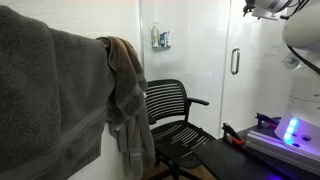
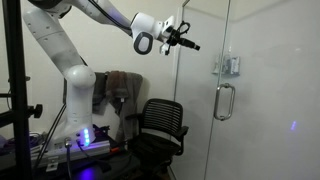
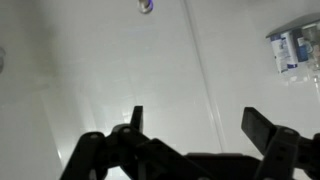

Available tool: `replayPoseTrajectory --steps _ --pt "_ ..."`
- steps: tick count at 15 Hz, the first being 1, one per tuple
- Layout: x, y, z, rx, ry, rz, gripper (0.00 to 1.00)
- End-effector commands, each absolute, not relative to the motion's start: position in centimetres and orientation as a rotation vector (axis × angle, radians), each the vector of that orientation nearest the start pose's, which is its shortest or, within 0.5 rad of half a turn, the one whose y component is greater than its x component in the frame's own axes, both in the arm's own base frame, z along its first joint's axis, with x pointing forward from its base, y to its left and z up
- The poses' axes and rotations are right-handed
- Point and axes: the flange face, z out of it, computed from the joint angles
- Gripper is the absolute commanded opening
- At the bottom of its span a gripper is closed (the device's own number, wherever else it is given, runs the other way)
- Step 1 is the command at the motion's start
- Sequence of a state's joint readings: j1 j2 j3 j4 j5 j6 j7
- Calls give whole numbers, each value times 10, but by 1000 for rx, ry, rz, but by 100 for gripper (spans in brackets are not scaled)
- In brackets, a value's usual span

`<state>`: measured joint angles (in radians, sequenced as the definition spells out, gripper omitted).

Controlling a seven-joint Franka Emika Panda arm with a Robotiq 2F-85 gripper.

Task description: Open the bathing room door

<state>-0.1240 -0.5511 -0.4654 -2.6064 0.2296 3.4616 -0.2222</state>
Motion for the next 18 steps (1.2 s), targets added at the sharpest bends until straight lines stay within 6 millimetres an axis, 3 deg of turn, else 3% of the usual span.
replayPoseTrajectory --steps 1,3,5,7,13,14,15,16,17,18 --pt "311 -292 583 -2443 979 -2097 100" --pt "310 -299 594 -2440 973 -2132 100" --pt "314 -294 587 -2477 928 -2116 100" --pt "315 -294 588 -2626 740 -2156 100" --pt "310 -322 583 -2943 400 -2180 100" --pt "312 -329 569 -3025 378 -2119 100" --pt "316 -335 545 -3096 406 -2014 100" --pt "324 -338 508 -3122 484 -1925 100" --pt "331 -338 488 -3137 522 -1845 100" --pt "314 -331 534 -3050 476 -1977 100"
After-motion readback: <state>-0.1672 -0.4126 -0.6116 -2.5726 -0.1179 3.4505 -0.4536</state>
